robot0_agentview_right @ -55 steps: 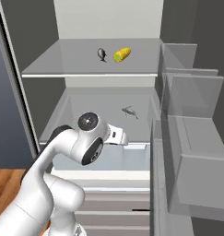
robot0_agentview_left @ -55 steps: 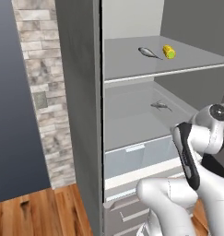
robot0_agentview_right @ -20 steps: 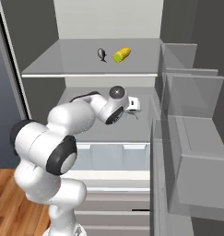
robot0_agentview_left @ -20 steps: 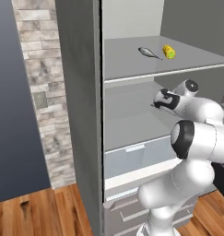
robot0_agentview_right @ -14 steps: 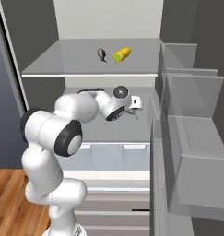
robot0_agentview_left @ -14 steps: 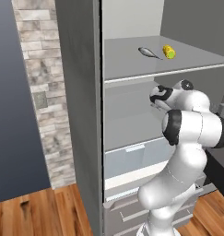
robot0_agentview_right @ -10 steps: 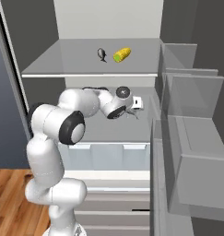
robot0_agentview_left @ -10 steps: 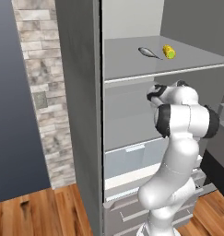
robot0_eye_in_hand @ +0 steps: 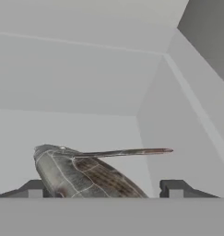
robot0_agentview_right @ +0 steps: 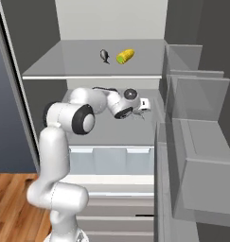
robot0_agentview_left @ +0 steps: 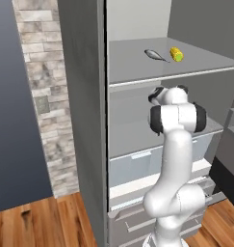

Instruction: Place one corn and one fish in each tupperware on the nearby counter, to pack two identical lunches.

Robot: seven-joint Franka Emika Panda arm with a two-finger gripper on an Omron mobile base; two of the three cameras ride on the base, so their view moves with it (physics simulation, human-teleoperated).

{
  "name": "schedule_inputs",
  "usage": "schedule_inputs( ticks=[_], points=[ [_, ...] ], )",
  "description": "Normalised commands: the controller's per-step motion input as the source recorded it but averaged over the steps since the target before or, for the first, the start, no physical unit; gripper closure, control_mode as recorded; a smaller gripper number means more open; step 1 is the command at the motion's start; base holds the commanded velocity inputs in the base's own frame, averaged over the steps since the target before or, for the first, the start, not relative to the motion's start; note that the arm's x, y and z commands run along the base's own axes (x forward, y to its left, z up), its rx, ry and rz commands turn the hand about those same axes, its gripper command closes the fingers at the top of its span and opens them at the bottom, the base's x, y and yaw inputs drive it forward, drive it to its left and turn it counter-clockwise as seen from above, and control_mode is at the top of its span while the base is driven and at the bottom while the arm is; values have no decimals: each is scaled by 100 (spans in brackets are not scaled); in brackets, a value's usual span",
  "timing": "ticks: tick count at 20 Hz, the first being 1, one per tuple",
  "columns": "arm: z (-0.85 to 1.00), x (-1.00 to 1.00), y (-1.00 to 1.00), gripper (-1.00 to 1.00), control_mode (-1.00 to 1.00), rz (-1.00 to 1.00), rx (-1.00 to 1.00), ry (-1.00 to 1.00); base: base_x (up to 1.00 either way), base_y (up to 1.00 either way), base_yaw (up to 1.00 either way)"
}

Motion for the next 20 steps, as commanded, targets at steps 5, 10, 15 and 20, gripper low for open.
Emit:
schedule_inputs(
  ticks=[5, 10, 15, 20],
  points=[
    [-19, -4, -1, 100, -100, 0, -1, -1, 0, 0, 0],
    [30, -100, 0, 100, -100, 0, 1, -12, 0, 0, 0],
    [98, -100, 14, 100, -100, -8, 3, -17, 0, 0, 0],
    [100, -100, 67, 100, -100, -1, -2, 9, 0, 0, 0]
  ],
)
